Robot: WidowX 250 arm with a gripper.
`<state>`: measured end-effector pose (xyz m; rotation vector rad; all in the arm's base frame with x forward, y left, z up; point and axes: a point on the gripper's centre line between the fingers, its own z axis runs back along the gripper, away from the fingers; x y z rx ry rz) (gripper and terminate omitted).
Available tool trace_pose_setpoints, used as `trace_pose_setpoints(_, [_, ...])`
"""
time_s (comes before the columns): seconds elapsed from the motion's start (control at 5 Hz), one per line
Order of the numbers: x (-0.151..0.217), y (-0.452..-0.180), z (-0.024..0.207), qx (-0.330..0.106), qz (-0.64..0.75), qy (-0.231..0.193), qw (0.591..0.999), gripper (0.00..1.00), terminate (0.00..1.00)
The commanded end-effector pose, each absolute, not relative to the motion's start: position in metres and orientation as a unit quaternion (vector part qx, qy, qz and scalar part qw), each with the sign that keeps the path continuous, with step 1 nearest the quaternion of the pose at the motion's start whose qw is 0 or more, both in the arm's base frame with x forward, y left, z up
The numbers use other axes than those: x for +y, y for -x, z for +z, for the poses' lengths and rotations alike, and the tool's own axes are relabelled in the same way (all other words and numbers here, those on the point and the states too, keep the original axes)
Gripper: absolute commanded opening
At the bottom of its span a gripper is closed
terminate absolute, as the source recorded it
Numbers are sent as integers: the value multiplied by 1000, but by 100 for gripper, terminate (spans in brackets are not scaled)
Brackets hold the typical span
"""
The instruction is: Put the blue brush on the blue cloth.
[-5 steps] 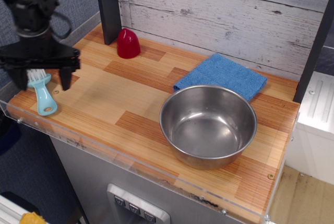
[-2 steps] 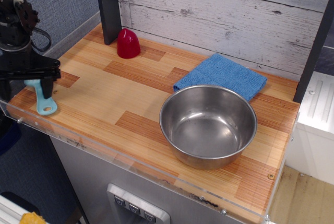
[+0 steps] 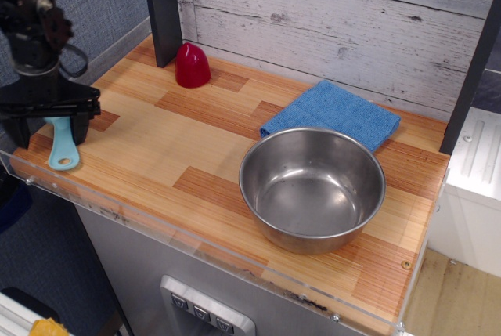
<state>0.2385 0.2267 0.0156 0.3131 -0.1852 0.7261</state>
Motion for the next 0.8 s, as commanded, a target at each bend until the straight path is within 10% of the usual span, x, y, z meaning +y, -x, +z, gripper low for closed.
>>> trace_pose_setpoints(0.0, [222, -233, 22, -104, 322, -154, 928, 0, 0])
trace_pose_setpoints(0.6, [211, -234, 40, -126, 296, -133, 937, 0, 0])
